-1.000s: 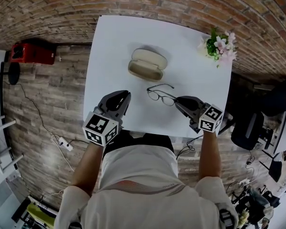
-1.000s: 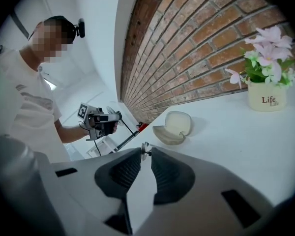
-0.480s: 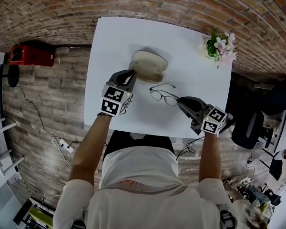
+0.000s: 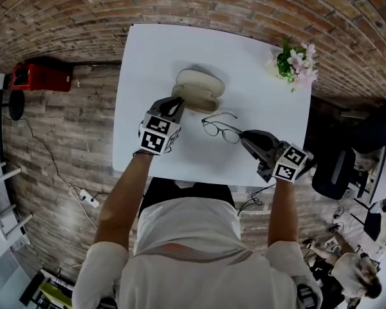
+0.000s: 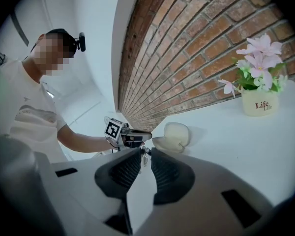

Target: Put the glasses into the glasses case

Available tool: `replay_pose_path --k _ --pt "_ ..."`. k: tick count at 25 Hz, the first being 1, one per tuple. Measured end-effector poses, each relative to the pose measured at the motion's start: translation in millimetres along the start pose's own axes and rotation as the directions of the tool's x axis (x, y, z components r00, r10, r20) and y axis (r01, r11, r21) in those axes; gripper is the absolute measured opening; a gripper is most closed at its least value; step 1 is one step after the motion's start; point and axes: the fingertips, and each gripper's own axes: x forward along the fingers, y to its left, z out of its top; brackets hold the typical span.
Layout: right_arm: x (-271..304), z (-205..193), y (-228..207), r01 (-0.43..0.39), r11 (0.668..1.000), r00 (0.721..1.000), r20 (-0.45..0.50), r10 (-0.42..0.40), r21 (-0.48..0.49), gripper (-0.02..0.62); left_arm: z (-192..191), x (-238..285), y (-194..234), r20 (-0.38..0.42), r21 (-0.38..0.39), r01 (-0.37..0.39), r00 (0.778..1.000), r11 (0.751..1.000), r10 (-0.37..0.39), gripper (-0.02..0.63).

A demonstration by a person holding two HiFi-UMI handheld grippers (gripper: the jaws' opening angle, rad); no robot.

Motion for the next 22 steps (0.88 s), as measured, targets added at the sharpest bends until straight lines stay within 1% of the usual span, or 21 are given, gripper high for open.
replay_pose_path --k 5,9,12,15,18,22 --pt "-8 21 6 -0.023 0.999 0.997 0.08 0.02 0.031 0.117 -8 4 -2 -0.018 -0.003 0.011 1.0 1.0 -0.011 0.035" --pt "-13 39 6 -0.042 0.996 0.986 0.164 0.029 0.073 0.117 -14 4 -2 -0.021 -0.016 0.016 1.0 1.0 -0.016 0.035" --pt "-11 47 3 -0.049 0.995 0.978 0.204 0.029 0.093 0.116 -18 4 -4 -0.028 -0.011 0.026 0.999 1.0 -0.026 0.035" --pt "1 48 -3 -0.045 0.994 0.978 0.206 0.023 0.103 0.116 -21 5 -5 -0.022 -0.011 0.037 0.999 0.999 -0.038 0.034" --pt "21 43 -13 -0.041 0.992 0.983 0.185 0.019 0.116 0.115 -25 5 -5 -0.021 -0.02 0.042 0.999 0.999 -0.042 0.035" --pt "45 37 -31 -0.009 0.986 0.986 0.168 -0.019 0.166 0.117 -29 5 -5 -0.015 -0.035 0.046 0.999 0.998 -0.046 0.035"
